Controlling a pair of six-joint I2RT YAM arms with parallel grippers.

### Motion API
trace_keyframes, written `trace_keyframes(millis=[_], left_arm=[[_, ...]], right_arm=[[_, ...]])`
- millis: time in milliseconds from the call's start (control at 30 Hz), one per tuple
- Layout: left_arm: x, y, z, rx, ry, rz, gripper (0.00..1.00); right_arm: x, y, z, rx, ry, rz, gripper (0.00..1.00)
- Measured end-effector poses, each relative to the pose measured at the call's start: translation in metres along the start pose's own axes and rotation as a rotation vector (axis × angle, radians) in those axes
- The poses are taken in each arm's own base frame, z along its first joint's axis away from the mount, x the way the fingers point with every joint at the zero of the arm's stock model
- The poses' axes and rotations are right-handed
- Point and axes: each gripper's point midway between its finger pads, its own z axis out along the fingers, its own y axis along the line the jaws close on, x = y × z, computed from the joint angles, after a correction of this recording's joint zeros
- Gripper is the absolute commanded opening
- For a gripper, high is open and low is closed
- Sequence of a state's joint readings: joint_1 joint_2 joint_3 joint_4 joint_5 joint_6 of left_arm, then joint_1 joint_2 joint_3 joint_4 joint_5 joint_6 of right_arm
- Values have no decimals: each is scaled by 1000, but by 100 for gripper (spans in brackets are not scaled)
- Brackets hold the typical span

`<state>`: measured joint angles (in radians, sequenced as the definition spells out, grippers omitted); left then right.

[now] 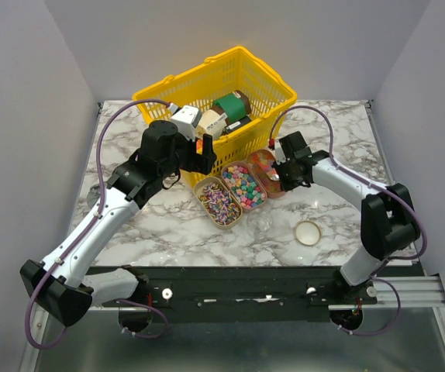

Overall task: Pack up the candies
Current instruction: Scoop the fake candies from the storage box.

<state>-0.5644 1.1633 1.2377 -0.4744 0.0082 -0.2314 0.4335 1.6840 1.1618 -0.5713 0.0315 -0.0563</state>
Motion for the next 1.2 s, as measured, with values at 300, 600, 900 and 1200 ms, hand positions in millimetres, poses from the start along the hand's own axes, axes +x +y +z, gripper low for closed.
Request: trace_keyframes(millis=[300,600,900,1200], left_arm=[[2,0,2,-2,7,0,91],[2,1,3,-3,8,-1,91],[8,1,11,-4,31,-9,92],[10,-2,18,14,38,-17,91]], right_arm=[[12,7,-14,-8,-71,-14,1],[7,22,-52,-29,-214,-25,1],[6,47,-90,-87,-323,23,1],[35,71,-113,-151,-234,107,1]])
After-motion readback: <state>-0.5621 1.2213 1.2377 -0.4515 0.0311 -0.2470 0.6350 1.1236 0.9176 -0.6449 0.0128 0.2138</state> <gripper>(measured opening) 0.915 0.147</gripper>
